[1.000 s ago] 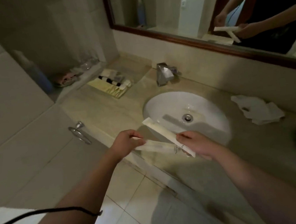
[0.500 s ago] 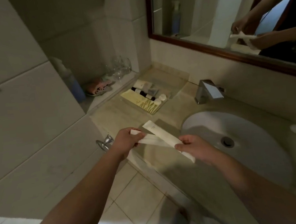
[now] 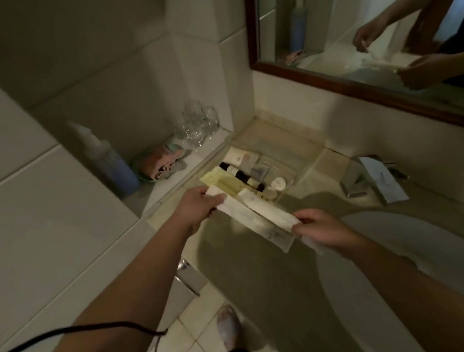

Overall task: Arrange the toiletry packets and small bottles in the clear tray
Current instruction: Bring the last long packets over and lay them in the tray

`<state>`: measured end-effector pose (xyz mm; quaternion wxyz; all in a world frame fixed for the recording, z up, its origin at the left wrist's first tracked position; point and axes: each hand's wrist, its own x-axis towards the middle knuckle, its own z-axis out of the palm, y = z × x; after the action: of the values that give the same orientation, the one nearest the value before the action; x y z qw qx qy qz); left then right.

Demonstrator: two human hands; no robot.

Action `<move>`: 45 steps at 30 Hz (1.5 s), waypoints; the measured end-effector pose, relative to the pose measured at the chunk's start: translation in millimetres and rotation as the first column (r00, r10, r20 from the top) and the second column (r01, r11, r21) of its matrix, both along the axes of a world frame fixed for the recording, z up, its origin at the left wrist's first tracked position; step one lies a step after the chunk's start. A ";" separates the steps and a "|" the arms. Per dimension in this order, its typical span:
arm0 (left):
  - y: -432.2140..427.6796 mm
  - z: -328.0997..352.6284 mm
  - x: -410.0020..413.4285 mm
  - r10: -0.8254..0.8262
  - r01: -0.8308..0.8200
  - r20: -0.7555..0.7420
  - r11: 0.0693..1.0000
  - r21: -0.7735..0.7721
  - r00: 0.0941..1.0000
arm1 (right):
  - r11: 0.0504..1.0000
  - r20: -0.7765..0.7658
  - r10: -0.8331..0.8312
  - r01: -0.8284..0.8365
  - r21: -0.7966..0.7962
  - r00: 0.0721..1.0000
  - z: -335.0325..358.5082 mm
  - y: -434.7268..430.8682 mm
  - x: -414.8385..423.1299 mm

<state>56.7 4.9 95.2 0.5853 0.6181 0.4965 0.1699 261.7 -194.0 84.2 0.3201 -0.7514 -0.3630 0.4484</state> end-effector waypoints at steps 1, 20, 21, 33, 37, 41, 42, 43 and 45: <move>13.9 -0.1 6.6 -0.001 0.001 -0.001 1.000 0.003 1.000 | 1.000 0.005 -0.013 0.013 -0.005 1.000 0.1 11.5 5.1; 169.2 -60.1 43.1 -0.133 0.186 -0.316 0.972 0.143 0.939 | 0.969 0.171 -0.055 0.094 -0.229 0.984 -14.0 187.1 0.0; 166.3 -61.7 43.0 -0.093 0.142 -0.303 0.979 0.146 0.949 | 0.970 0.178 -0.045 0.086 -0.229 0.983 -15.1 189.6 -0.5; 135.5 -76.2 42.1 -0.001 0.212 -0.459 0.888 0.409 0.888 | 0.958 0.449 0.228 -0.116 -0.262 0.864 -33.7 182.6 -0.7; 129.2 -79.5 37.2 0.014 0.342 -0.535 0.755 0.560 0.845 | 0.970 0.562 0.213 -0.103 -0.222 0.799 -39.9 181.4 -5.7; 130.0 -87.2 31.4 -0.163 0.528 -0.548 0.583 0.617 0.820 | 0.976 0.590 0.201 -0.108 -0.189 0.782 -39.9 186.5 -12.2; 129.9 -89.8 30.7 -0.235 0.588 -0.560 0.529 0.612 0.794 | 0.980 0.604 0.185 -0.101 -0.170 0.775 -39.9 188.1 -13.8; 129.7 -91.8 30.0 -0.303 0.644 -0.576 0.481 0.595 0.759 | 0.982 0.615 0.176 -0.092 -0.166 0.769 -39.8 189.5 -15.7; 129.1 -93.2 28.5 -0.397 0.729 -0.613 0.432 0.531 0.682 | 0.982 0.639 0.178 -0.089 -0.169 0.748 -39.7 191.7 -21.1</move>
<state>85.1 134.0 2.0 0.1859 0.9513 0.2453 0.0161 240.5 -2.3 44.5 0.0924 -0.8512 -0.4749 0.2033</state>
